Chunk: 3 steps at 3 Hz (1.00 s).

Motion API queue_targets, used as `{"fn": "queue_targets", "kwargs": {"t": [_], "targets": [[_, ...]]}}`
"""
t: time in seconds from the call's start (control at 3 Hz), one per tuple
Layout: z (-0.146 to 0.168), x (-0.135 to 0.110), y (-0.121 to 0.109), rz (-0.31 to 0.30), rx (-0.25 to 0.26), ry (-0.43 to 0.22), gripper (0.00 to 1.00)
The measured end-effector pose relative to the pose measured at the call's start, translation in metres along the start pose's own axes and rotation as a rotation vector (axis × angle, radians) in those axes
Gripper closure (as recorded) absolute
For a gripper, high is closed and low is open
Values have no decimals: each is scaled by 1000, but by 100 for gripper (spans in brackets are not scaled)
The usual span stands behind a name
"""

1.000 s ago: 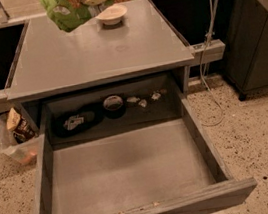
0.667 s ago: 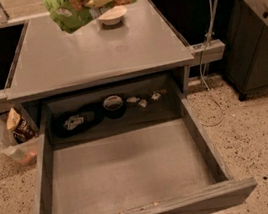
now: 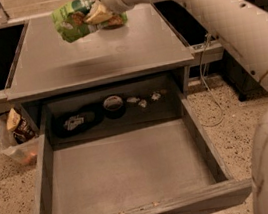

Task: Pick green rice chip bag from top drawer and place on counter

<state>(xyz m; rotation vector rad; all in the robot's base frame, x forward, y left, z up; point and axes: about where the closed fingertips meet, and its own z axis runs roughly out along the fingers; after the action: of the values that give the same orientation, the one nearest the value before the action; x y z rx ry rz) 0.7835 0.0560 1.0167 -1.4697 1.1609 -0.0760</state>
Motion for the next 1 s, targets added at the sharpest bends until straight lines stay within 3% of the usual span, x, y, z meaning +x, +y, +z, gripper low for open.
{"fn": "queue_targets", "kwargs": {"t": [0.33, 1.0], "targets": [[30, 33, 14, 88, -8, 10, 100], [47, 62, 68, 304, -88, 0, 100]]}}
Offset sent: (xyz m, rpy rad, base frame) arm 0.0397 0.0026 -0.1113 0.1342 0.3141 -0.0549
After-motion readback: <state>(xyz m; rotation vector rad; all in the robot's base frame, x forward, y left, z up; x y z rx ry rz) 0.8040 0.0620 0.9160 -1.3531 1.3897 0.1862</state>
